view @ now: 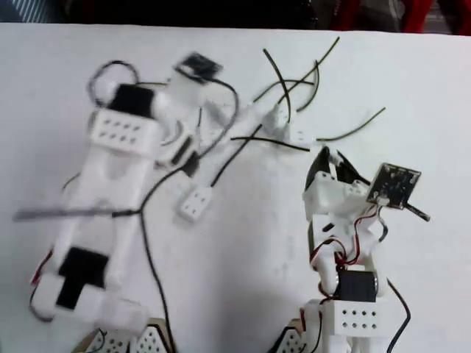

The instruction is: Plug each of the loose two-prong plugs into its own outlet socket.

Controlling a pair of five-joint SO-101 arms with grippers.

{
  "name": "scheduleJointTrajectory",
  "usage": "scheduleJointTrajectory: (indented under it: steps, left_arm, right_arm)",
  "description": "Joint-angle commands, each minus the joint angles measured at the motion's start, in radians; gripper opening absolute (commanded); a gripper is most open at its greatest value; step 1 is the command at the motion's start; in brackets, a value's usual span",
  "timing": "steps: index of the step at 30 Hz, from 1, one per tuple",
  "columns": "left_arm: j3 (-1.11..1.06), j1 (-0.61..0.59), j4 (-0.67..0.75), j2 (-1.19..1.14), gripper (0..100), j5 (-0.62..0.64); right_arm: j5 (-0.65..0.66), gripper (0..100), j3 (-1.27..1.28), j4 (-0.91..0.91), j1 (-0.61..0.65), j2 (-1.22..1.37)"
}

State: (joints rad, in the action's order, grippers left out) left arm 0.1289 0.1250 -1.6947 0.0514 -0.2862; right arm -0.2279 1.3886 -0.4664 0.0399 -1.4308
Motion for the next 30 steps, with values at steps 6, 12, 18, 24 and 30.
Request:
scheduleJointTrajectory:
  steps: [6,12,18,24,30]
  left_arm:
    - [-0.365,-0.156,0.25,0.349,22,0.009]
    - [-0.704,-0.255,0.463,0.595,22,0.009]
    - [-1.02,-0.361,0.666,0.845,22,0.011]
    - [-1.269,-0.397,0.792,1.099,22,0.011]
    - [-1.412,-0.397,0.793,1.293,22,0.011]
  right_arm:
    - [0.046,1.8,-0.003,0.008,0.085,-0.005]
    - [0.14,1.8,-0.003,-0.084,0.237,-0.005]
    - [0.178,1.8,-0.003,-0.14,0.344,-0.005]
    - [0.18,1.8,-0.002,-0.157,0.378,-0.005]
    - [0.18,1.8,-0.002,-0.171,0.417,-0.004]
